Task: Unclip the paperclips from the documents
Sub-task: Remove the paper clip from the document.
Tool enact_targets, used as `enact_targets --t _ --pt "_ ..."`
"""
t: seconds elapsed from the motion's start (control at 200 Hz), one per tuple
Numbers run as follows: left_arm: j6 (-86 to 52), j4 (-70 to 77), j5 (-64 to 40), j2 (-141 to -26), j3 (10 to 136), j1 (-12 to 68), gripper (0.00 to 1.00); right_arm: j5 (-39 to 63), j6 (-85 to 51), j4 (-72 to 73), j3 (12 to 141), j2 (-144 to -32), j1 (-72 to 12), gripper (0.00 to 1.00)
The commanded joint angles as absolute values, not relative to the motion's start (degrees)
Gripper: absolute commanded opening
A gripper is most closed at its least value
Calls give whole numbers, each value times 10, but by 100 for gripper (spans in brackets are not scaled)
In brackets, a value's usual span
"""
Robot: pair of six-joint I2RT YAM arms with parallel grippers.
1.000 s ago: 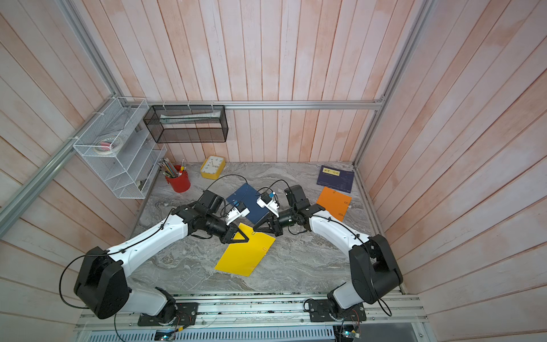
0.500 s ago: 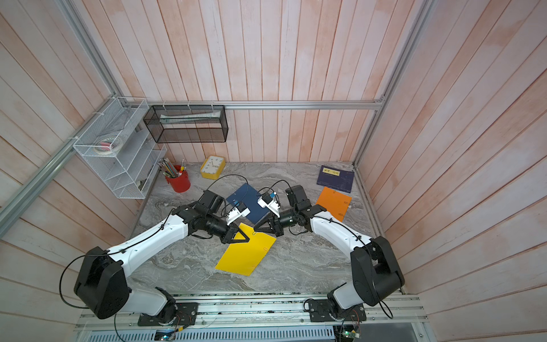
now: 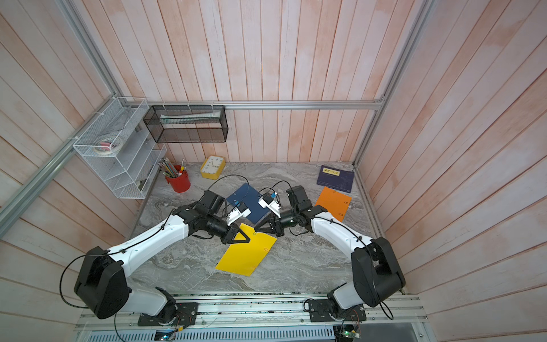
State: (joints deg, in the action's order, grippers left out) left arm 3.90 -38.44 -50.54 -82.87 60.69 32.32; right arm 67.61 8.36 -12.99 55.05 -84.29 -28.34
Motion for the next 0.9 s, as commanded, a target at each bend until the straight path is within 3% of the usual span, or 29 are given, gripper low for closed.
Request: enact_targets --t 0.0,0.895 --pt "50 -422 -498 -836 604 319 0 664 78 -124 544 -825 -263 4" --pt "52 -427 -497 -841 606 322 0 664 71 -116 542 -818 -258 7"
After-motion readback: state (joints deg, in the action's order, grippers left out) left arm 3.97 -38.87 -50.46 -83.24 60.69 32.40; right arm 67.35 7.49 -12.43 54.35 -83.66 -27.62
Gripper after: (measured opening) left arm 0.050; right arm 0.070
